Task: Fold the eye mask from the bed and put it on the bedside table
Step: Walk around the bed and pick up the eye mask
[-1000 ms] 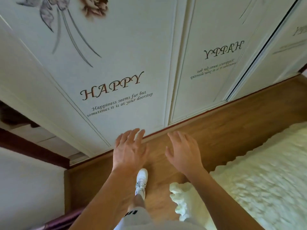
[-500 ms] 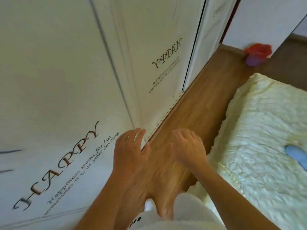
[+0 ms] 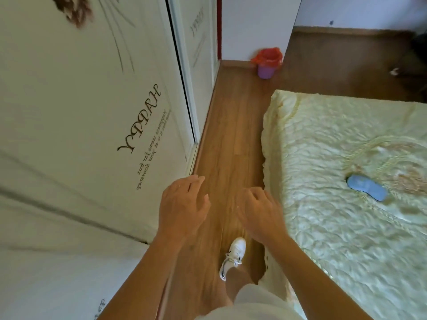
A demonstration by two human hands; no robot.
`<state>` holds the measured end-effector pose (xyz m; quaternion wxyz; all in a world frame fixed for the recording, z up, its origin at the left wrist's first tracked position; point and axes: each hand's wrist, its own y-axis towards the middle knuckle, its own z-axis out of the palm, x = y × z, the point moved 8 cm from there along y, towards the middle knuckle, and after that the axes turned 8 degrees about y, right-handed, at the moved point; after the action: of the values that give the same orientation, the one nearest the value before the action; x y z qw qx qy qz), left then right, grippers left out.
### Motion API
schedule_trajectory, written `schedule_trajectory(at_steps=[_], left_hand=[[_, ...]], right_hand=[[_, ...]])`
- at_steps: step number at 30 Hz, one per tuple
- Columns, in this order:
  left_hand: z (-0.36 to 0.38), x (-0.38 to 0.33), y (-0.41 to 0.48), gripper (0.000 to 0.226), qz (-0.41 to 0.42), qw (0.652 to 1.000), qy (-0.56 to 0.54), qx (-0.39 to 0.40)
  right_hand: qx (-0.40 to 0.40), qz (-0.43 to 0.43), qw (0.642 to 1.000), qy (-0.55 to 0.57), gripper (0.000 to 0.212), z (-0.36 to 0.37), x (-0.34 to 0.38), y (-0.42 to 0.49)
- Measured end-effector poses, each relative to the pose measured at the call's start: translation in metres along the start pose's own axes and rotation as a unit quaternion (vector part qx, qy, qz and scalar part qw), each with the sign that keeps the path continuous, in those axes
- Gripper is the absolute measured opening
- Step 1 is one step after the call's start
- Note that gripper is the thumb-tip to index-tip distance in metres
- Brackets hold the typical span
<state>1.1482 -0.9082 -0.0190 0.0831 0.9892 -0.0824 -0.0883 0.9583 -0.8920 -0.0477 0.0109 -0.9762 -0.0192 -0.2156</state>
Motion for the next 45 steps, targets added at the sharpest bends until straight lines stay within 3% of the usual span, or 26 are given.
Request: schedule_trajectory(at_steps=[4, 9, 19, 23, 33, 37, 45], left_hand=[[0.014, -0.032, 0.103, 0.048, 0.04, 0.999, -0.018, 0.009], [0.037, -0.095, 0.212, 0.05, 0.11, 0.992, -0.048, 0.024], [0.097, -0.234, 0.344, 0.048, 0.277, 0.954, -0.093, 0.067], [0.128, -0.303, 0.382, 0.045, 0.367, 0.92, -0.101, 0.096], [0.192, -0.464, 0.464, 0.052, 0.556, 0.809, -0.085, 0.171], [0.212, -0.515, 0.48, 0.051, 0.619, 0.762, -0.072, 0.173], [0.258, -0.608, 0.456, 0.049, 0.73, 0.658, -0.052, 0.176]], right_hand=[[-0.022, 0.062, 0.998, 0.021, 0.023, -0.017, -0.047, 0.071], [-0.064, 0.122, 0.99, 0.025, 0.036, -0.051, -0.109, 0.145], [-0.132, 0.275, 0.952, 0.001, 0.049, -0.103, -0.248, 0.201], [-0.157, 0.348, 0.924, -0.003, 0.047, -0.115, -0.304, 0.199], [-0.216, 0.539, 0.814, -0.03, 0.048, -0.169, -0.398, 0.196], [-0.233, 0.579, 0.781, -0.029, 0.05, -0.174, -0.427, 0.195], [-0.248, 0.61, 0.752, -0.028, 0.048, -0.162, -0.478, 0.17]])
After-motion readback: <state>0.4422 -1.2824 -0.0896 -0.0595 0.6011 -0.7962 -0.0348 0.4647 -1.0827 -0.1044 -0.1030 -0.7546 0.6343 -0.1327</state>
